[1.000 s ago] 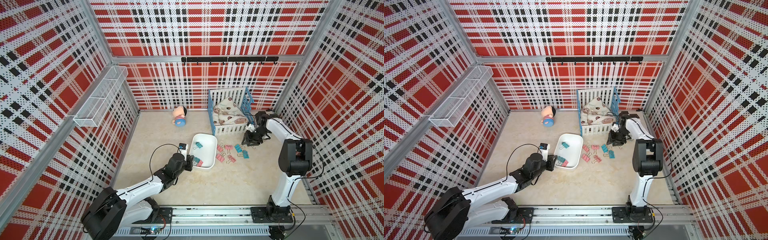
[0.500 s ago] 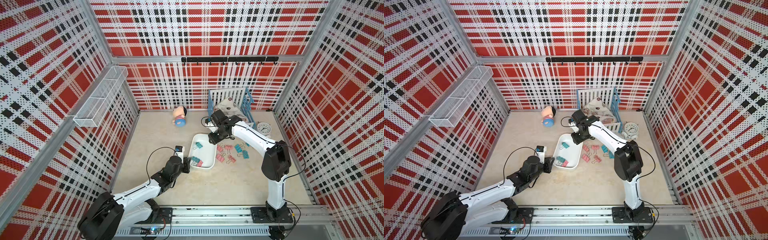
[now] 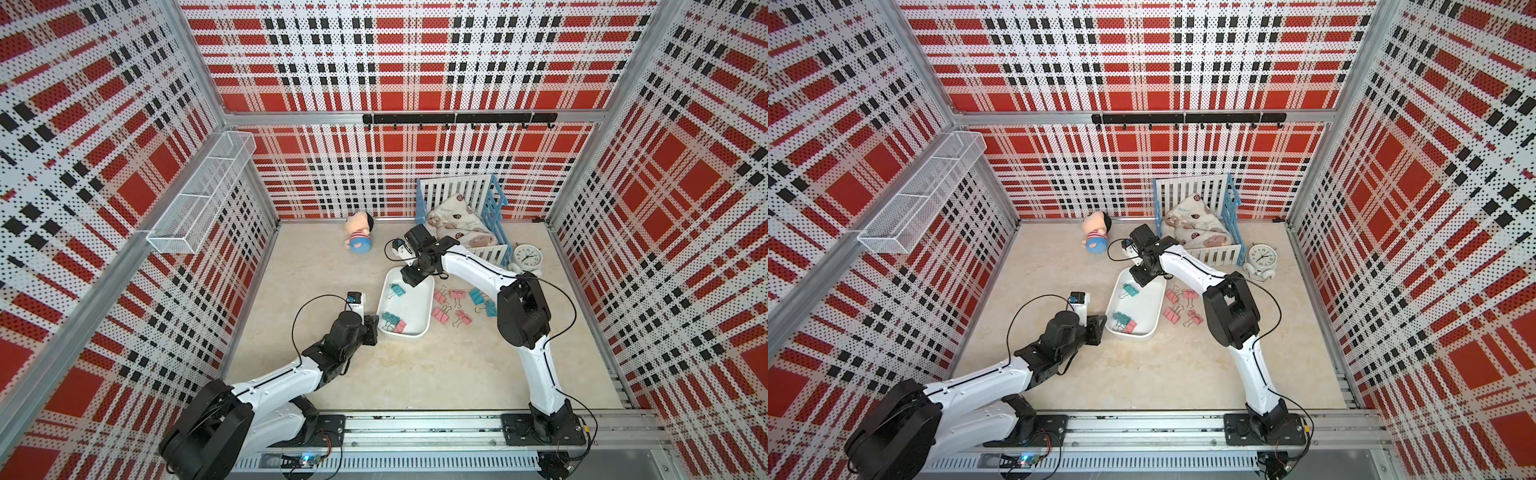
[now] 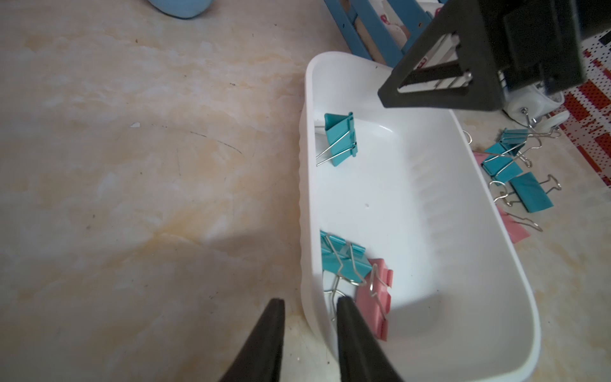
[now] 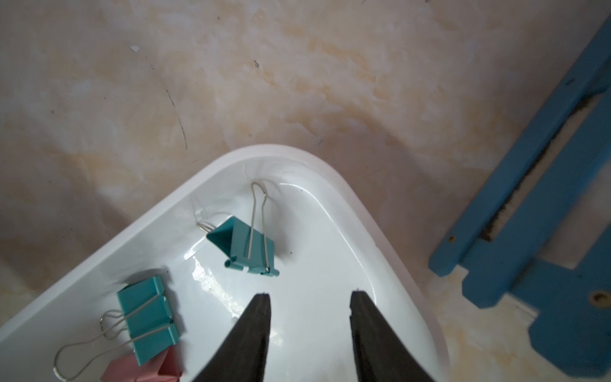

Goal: Take out the binder clips from the storage box
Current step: Pick up the binder clip from the storage box.

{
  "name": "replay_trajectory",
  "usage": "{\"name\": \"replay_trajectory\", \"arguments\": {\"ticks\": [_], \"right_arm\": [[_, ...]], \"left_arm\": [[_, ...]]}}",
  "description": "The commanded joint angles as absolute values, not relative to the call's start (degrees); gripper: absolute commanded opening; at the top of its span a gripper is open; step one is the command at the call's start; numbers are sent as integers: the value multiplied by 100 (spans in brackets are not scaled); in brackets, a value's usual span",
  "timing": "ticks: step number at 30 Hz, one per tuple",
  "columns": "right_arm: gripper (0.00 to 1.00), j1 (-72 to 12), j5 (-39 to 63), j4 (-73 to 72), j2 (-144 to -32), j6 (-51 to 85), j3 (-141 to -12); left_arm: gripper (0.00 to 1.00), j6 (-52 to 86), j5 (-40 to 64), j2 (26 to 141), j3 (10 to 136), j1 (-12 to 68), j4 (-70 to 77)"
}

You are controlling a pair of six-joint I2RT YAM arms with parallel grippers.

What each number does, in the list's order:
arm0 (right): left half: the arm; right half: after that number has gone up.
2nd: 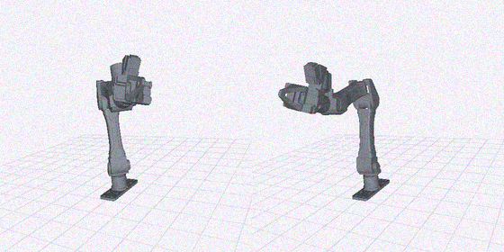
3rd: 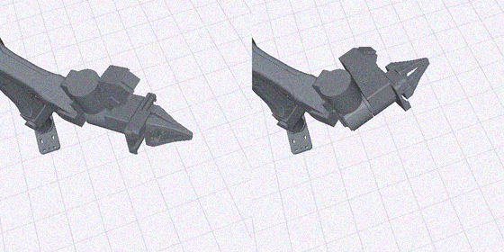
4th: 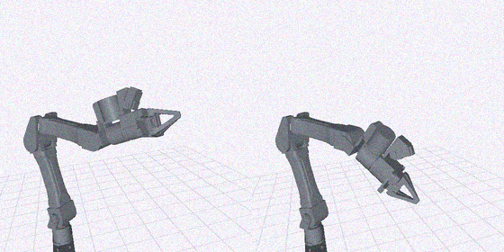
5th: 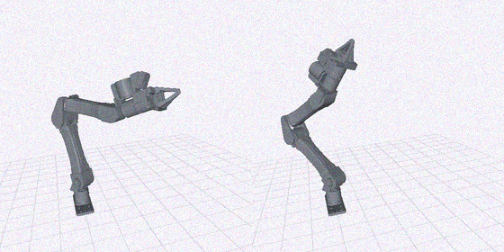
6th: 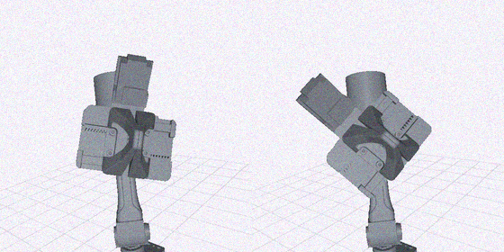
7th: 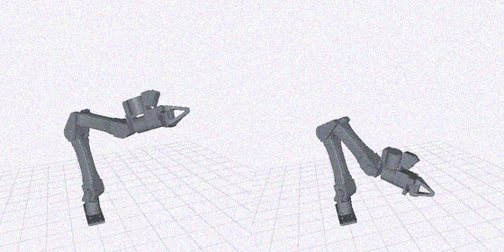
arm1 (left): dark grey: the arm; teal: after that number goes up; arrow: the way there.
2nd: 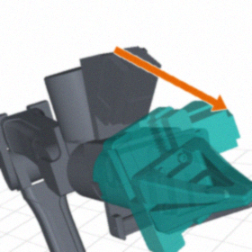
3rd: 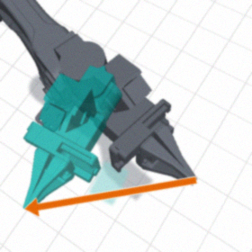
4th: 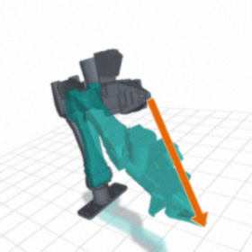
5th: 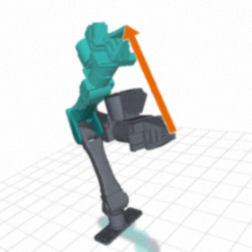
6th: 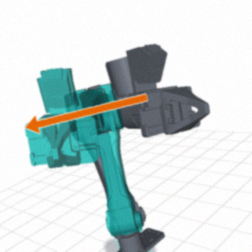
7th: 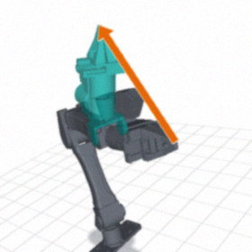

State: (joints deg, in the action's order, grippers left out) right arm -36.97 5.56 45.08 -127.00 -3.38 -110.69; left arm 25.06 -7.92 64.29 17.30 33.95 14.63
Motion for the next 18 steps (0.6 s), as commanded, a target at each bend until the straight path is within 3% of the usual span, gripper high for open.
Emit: {"name": "replay_trajectory", "arguments": {"ticks": [1,18], "right_arm": [[47,-3757,899,4369,-12887,-527,-11178],[47,-3823,1327,4368,-13115,-756,-11255]], "left_arm": [[36,2499,-663,6575,1863,3283,1630],[36,2447,-373,6954,2005,3108,1852]]}}
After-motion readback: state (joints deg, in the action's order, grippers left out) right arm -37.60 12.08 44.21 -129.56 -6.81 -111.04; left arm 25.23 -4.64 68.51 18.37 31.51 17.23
